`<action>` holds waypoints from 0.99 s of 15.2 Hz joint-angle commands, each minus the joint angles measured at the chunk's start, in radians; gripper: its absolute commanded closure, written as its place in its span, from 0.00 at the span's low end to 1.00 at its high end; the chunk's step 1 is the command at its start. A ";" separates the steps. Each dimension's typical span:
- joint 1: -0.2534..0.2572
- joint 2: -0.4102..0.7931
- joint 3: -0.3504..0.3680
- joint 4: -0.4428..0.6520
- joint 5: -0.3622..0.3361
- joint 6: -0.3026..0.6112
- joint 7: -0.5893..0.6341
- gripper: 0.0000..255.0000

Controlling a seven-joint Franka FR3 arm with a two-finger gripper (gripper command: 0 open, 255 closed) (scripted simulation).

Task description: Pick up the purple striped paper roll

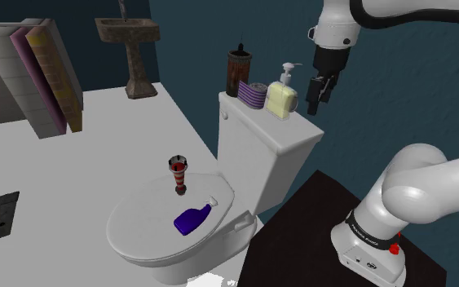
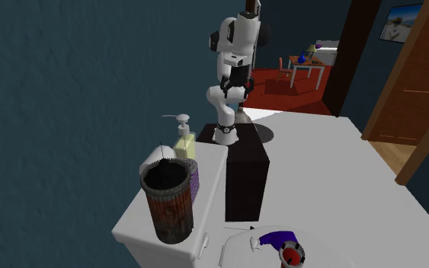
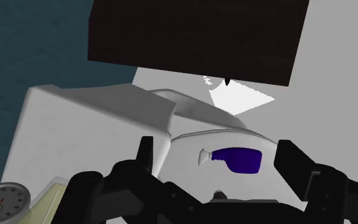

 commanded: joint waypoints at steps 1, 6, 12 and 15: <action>0.000 0.000 0.000 0.000 0.000 0.000 0.000 0.00; -0.025 0.176 -0.048 0.068 -0.028 0.115 -0.044 0.00; -0.046 0.396 -0.099 0.193 -0.041 0.219 -0.097 0.00; -0.055 0.508 -0.122 0.272 -0.038 0.255 -0.124 0.00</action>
